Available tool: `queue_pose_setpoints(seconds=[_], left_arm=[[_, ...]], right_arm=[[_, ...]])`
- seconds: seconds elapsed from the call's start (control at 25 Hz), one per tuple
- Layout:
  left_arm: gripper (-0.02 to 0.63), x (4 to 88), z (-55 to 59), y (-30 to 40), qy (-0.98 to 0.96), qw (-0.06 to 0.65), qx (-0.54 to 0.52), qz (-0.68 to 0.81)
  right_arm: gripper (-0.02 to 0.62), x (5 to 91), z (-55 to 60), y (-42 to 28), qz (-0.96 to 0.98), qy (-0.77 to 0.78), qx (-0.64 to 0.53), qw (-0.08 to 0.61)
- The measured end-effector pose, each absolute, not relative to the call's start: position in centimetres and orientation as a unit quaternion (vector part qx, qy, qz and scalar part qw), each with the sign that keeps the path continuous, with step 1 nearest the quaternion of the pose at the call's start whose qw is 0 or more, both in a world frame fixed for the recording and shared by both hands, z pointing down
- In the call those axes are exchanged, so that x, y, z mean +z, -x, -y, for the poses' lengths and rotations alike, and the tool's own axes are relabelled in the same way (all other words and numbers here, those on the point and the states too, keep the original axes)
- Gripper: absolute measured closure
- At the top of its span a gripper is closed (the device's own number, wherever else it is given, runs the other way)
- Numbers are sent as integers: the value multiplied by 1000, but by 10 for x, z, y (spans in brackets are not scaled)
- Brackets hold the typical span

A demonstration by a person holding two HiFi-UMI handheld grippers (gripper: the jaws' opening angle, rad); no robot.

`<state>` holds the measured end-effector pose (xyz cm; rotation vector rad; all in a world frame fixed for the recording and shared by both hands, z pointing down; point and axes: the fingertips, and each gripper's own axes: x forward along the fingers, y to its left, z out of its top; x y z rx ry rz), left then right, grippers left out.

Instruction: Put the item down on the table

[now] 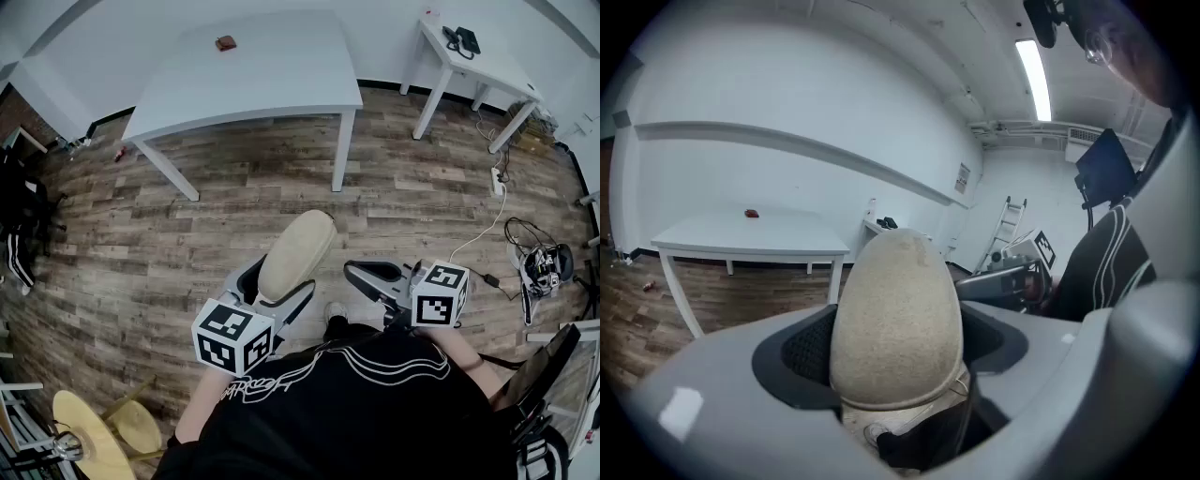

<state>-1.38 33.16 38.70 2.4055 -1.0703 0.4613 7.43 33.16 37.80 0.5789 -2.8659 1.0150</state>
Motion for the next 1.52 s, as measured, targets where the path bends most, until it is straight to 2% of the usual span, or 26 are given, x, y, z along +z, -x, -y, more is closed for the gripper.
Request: queue_pose_setpoints(seconds=[0.36,0.6,1.12,1.52], left_arm=[[219,396,-189,-38,-871,246,174,388],[219,389,-143,-72,-882,242,166,370],[219,405,-52,-41,-877,230,169,386],[219,417,90,7,-879,237,182,371]], right_arm=[[586,377,-191,-125,924,-194,329,10],[586,371,-142,-137,930,-183,318,2],[586,388,-67,-120,928,-194,319,8],[586,393,70,-82,911,-228,342,15]])
